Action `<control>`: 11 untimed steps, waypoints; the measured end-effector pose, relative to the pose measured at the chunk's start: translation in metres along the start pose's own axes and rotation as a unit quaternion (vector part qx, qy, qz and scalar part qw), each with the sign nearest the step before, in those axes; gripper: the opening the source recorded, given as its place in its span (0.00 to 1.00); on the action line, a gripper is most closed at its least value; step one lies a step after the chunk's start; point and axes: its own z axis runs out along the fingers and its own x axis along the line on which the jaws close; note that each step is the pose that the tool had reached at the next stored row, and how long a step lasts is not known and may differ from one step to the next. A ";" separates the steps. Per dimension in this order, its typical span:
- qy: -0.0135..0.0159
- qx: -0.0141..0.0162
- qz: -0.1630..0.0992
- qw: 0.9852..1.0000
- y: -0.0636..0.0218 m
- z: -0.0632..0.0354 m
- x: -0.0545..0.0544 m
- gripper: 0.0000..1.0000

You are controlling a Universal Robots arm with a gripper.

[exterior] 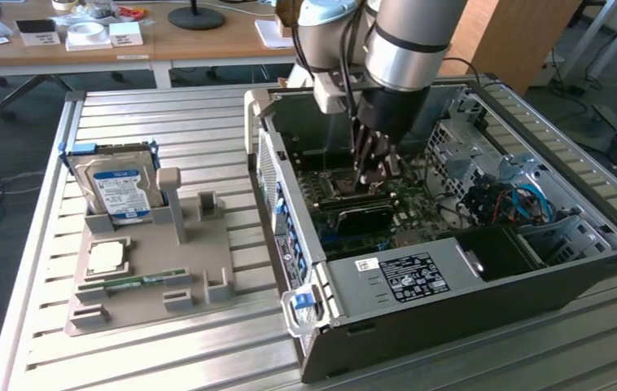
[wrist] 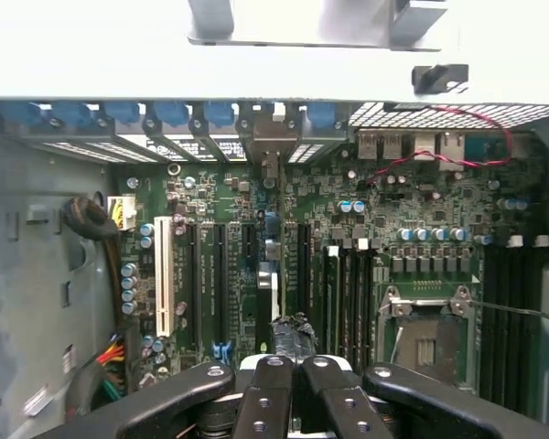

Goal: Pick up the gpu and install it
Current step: 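Press down on the gpu until it lock into place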

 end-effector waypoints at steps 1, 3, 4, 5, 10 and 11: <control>0.000 0.000 0.000 1.000 0.0001 -0.0025 0.000 0.11; 0.000 0.000 0.000 1.000 0.0001 -0.0069 0.000 0.11; 0.000 0.000 0.000 1.000 0.0001 -0.0087 0.000 0.11; 0.000 0.000 0.000 1.000 0.0002 -0.0104 0.000 0.11; 0.000 0.000 0.000 1.000 0.0003 -0.0167 0.000 0.11; 0.000 0.000 0.000 1.000 0.0003 -0.0179 0.000 0.11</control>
